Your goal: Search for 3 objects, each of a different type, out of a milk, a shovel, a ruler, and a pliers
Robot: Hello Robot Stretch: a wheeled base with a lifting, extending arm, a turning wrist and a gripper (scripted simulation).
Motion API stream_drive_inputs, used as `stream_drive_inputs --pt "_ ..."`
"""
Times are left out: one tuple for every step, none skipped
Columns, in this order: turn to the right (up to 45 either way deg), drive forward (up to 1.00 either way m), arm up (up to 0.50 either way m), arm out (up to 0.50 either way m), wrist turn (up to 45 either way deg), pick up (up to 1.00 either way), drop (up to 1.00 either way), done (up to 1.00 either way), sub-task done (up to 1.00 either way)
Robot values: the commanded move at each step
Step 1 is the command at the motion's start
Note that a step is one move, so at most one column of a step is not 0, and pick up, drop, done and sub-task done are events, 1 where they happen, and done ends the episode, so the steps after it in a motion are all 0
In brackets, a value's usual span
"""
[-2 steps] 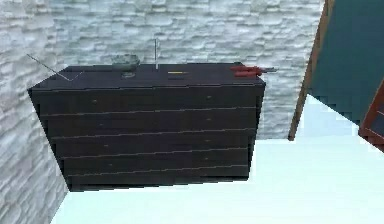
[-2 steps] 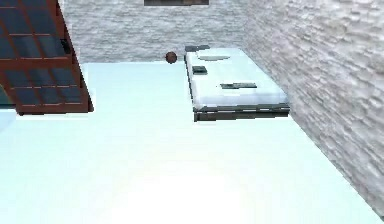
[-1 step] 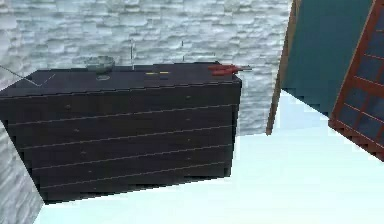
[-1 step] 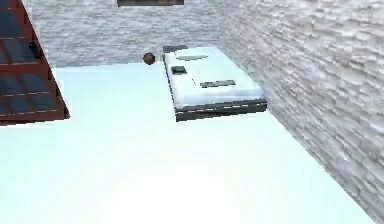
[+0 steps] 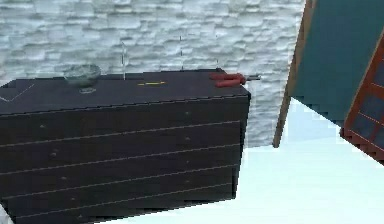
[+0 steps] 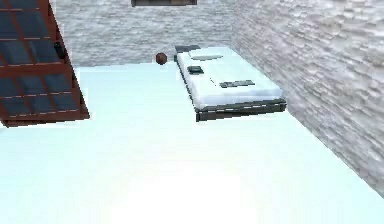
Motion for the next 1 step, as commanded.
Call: stream_drive_inputs --pt "-12.0 0.0 0.0 0.0 0.0 0.0 0.0 0.0 0.0"
